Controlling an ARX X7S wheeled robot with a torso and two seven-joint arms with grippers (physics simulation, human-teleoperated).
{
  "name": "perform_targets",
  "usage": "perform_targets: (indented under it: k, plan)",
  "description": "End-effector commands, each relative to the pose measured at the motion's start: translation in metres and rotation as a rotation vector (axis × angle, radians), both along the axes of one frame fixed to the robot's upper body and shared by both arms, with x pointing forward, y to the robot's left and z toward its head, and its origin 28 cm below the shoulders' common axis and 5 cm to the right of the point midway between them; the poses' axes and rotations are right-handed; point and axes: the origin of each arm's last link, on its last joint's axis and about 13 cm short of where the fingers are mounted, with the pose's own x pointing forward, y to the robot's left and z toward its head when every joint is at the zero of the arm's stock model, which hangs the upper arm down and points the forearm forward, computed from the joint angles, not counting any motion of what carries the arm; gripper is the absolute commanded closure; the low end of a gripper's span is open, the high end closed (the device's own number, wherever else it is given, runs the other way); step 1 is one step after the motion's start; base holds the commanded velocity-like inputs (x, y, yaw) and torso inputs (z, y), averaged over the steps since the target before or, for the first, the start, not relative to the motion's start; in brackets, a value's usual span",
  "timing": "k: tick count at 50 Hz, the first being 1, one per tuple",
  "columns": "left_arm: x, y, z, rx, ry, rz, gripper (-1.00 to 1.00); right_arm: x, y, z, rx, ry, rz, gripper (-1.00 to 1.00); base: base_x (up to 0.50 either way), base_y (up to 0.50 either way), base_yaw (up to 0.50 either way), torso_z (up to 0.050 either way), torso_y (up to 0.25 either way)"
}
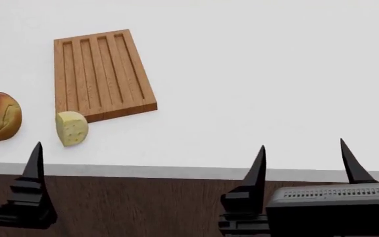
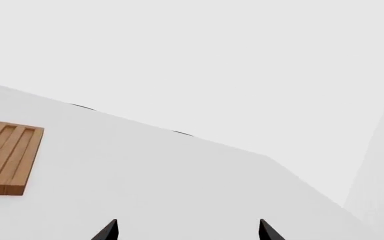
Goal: Place the bread and cheese on the cutting board.
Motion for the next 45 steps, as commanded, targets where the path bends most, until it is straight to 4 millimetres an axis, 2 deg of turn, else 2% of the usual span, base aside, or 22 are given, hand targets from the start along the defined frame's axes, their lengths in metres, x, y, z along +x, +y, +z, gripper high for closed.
perform_targets:
  k: [1, 15, 33, 37, 45]
  plan:
    - [0.002, -0.002, 0.002, -0.051, 0.006, -0.002, -1.0, -0.001, 0.0, 0.002, -0.01, -0.007, 0.001, -1.0, 0.0, 0.0, 0.0, 0.0, 0.0]
    - [0.002, -0.005, 0.0, -0.042, 0.027, -0.028, -1.0, -0.001, 0.0, 0.0, -0.034, -0.01, 0.009, -1.0, 0.11, 0.0, 0.0, 0.0, 0.0]
    - [0.005, -0.01, -0.003, -0.033, 0.055, -0.047, -1.0, -0.001, -0.001, 0.001, -0.036, -0.022, 0.009, -1.0, 0.3, 0.0, 0.0, 0.0, 0.0]
    - [0.007, -0.011, -0.01, -0.018, 0.074, -0.036, -1.0, -0.001, -0.001, 0.003, -0.037, -0.028, 0.006, -1.0, 0.28, 0.0, 0.0, 0.0, 0.0]
    - [0.003, -0.013, -0.012, -0.041, 0.109, -0.031, -1.0, -0.003, -0.003, 0.004, -0.04, -0.033, -0.002, -1.0, 0.27, 0.0, 0.0, 0.0, 0.0]
